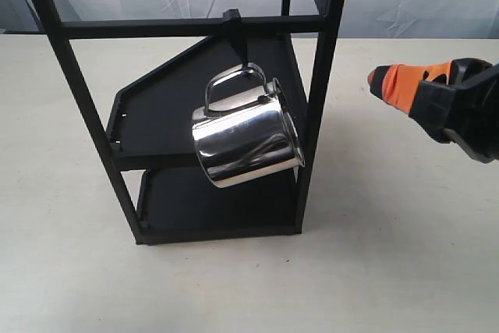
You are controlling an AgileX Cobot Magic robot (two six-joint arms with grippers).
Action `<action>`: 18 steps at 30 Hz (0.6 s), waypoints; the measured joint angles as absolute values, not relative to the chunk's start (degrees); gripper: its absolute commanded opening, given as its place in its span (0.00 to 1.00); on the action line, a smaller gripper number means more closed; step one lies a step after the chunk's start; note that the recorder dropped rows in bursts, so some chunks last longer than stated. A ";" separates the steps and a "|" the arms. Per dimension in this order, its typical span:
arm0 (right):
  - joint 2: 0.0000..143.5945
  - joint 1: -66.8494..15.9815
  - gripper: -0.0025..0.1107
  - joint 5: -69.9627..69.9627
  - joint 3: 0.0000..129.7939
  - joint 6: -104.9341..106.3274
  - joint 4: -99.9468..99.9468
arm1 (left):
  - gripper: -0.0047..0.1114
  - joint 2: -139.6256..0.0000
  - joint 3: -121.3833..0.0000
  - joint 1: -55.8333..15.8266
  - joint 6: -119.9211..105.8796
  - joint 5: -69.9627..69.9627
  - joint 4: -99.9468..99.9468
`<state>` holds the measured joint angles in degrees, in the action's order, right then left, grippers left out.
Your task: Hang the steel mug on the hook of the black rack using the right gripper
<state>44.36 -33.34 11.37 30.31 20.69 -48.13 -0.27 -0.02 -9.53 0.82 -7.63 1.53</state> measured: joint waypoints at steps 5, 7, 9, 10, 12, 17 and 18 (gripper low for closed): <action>44.18 -33.34 0.01 11.25 30.31 20.73 -46.38 | 0.05 -0.27 -0.02 -9.53 0.82 -7.63 1.53; 43.33 -33.07 0.01 11.03 30.28 20.95 -42.41 | 0.05 -0.27 -0.02 -9.53 0.82 -7.63 1.53; 41.53 -31.40 0.01 11.15 29.75 21.18 -39.01 | 0.05 -0.27 -0.02 -9.53 0.82 -7.63 1.53; 40.32 -30.26 0.01 11.05 29.34 21.18 -38.21 | 0.05 -0.27 -0.02 -9.53 0.82 -7.63 1.53; 37.51 -26.43 0.01 10.91 27.73 21.18 -37.64 | 0.05 -0.27 -0.02 -9.53 0.82 -7.63 1.53; 29.40 -16.68 0.01 8.69 21.89 21.38 -36.13 | 0.05 -0.27 -0.02 -9.53 0.82 -7.63 1.53; 27.48 -14.95 0.01 8.34 20.43 21.61 -35.23 | 0.05 -0.27 -0.02 -9.53 0.82 -7.63 1.53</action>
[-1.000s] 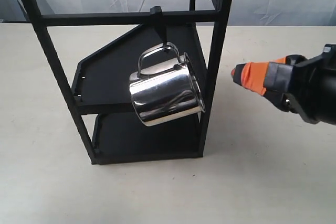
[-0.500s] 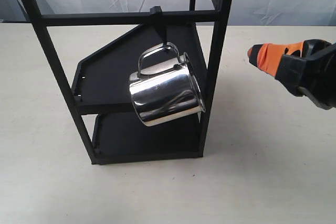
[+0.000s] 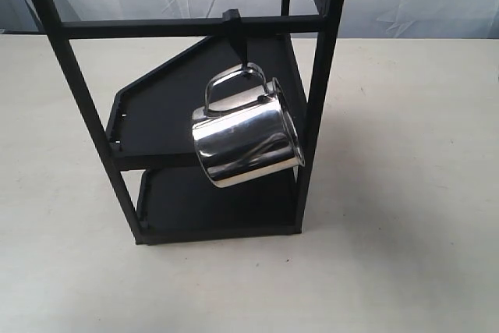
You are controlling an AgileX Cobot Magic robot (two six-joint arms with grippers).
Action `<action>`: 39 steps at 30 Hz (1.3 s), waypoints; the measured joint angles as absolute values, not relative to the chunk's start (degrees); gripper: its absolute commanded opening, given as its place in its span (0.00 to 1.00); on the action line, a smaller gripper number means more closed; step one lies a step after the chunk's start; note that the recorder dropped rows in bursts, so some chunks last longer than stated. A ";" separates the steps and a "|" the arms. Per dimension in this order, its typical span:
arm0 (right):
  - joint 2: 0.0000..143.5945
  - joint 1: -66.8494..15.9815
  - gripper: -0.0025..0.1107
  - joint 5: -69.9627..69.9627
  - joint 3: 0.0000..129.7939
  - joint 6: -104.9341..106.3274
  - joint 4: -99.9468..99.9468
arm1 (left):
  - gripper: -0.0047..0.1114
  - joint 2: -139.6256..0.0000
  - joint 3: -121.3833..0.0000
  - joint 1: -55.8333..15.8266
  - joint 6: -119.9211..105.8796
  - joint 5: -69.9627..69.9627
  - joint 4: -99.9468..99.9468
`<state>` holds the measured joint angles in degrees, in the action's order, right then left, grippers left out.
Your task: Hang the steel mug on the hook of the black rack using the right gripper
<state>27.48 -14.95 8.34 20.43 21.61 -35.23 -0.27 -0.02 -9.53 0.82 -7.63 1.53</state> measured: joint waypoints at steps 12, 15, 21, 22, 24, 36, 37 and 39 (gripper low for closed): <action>4.75 0.00 0.01 8.36 3.08 22.30 -30.85 | 0.05 -0.27 -0.02 -9.53 0.82 -7.63 1.53; 1.17 0.89 0.01 8.52 0.92 22.19 -30.82 | 0.05 -0.27 -0.02 -9.53 0.82 -7.63 1.53; 0.40 1.02 0.01 10.40 0.26 22.19 -30.82 | 0.05 -0.27 -0.02 -9.53 0.82 -7.63 1.53; 0.40 1.02 0.01 10.38 0.17 22.19 -30.82 | 0.05 -0.27 -0.02 -9.53 0.82 -7.63 1.53; 0.40 1.02 0.01 10.51 0.17 22.19 -30.82 | 0.05 -0.27 -0.02 -9.53 0.82 -7.63 1.53; 0.40 1.02 0.01 10.51 0.15 22.19 -30.82 | 0.05 -0.27 -0.02 -9.53 0.82 -7.63 1.53; 0.40 1.02 0.01 10.51 0.15 22.19 -30.82 | 0.05 -0.27 -0.02 -9.53 0.82 -7.63 1.53; 0.40 1.02 0.01 10.51 0.15 22.19 -30.82 | 0.05 -0.27 -0.02 -9.53 0.82 -7.63 1.53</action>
